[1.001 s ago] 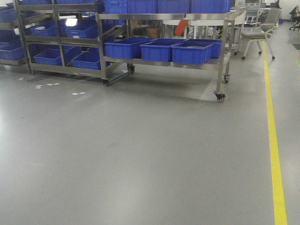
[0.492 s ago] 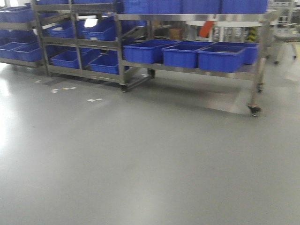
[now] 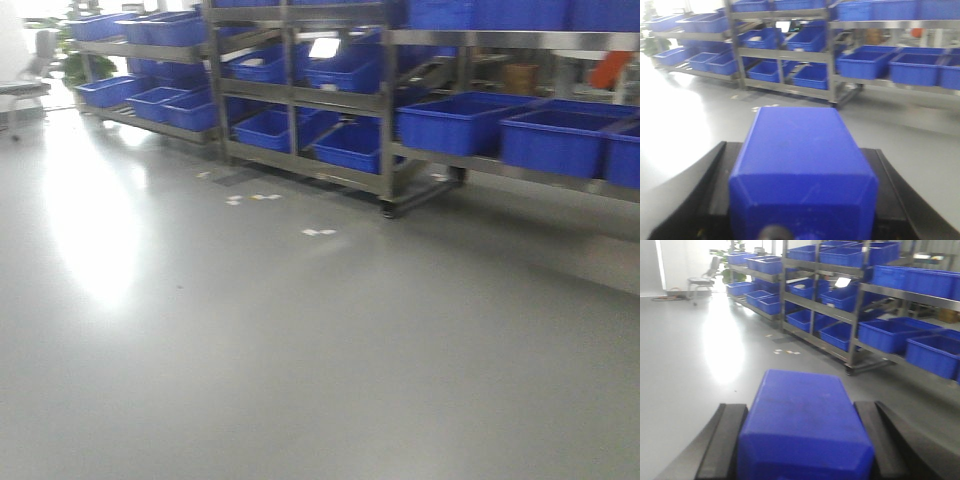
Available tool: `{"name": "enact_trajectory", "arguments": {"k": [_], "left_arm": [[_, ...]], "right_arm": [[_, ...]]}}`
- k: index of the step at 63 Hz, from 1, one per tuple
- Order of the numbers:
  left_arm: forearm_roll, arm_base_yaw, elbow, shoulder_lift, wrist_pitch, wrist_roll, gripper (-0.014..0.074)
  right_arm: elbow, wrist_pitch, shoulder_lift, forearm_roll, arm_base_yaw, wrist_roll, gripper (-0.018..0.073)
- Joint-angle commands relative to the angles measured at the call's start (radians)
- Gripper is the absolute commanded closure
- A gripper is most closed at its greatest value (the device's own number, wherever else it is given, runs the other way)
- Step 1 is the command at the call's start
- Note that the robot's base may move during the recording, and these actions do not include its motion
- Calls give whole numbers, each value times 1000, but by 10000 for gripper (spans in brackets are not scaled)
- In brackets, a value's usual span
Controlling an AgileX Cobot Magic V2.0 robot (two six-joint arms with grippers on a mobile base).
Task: Pick and sort blue part to right shelf
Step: 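Drive the base across the floor carrying both blue parts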
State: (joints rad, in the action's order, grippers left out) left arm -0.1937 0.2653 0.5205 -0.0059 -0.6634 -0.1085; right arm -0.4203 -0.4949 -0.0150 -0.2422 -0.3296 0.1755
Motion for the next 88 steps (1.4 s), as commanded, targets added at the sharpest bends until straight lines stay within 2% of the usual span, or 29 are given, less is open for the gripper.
{"name": "enact_trajectory", "arguments": {"k": [1, 47, 72, 88], "left_arm": [[-1, 8, 27, -11, 96, -9, 283], [1, 8, 27, -11, 95, -9, 283], [19, -53, 27, 18, 102, -9, 283], [19, -52, 27, 18, 102, -9, 283]], "right_arm": [[-31, 97, -10, -19, 7, -5, 344], [-31, 97, -10, -19, 4, -5, 344], [13, 96, 4, -19, -54, -5, 344], [84, 96, 4, -19, -54, -5, 344]]}}
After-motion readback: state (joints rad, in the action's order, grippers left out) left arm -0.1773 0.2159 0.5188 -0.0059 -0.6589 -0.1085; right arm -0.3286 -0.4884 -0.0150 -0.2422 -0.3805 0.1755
